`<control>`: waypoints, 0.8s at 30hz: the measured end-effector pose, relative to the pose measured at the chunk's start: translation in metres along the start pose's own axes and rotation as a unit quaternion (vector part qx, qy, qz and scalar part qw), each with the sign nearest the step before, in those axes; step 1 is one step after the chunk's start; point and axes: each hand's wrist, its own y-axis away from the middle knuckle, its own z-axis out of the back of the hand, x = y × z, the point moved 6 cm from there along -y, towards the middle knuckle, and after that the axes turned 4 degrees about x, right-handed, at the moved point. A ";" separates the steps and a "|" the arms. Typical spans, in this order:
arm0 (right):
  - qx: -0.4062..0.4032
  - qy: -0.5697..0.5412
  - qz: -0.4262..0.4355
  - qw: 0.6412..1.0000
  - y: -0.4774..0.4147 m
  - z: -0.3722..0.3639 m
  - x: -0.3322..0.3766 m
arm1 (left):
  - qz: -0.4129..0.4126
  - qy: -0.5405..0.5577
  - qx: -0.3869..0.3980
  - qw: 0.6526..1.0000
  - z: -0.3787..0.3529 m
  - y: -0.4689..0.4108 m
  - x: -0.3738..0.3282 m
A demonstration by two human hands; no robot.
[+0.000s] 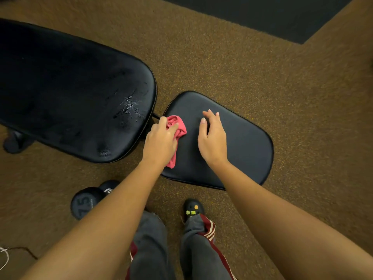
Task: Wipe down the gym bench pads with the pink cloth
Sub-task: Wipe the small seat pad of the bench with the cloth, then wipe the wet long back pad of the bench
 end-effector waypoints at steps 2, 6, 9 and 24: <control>0.003 -0.006 -0.002 1.000 -0.002 -0.004 0.005 | 0.003 0.008 0.000 1.000 0.002 0.005 0.006; -0.001 -0.019 -0.009 1.000 -0.003 -0.010 0.014 | 0.030 0.058 -0.005 0.998 0.005 0.010 0.021; -0.005 -0.029 -0.015 0.999 0.000 -0.013 0.018 | 0.101 0.143 -0.030 0.984 0.011 0.021 0.042; 0.122 0.223 0.071 0.965 0.002 -0.109 0.078 | 0.136 0.192 -0.135 0.963 0.065 0.059 0.155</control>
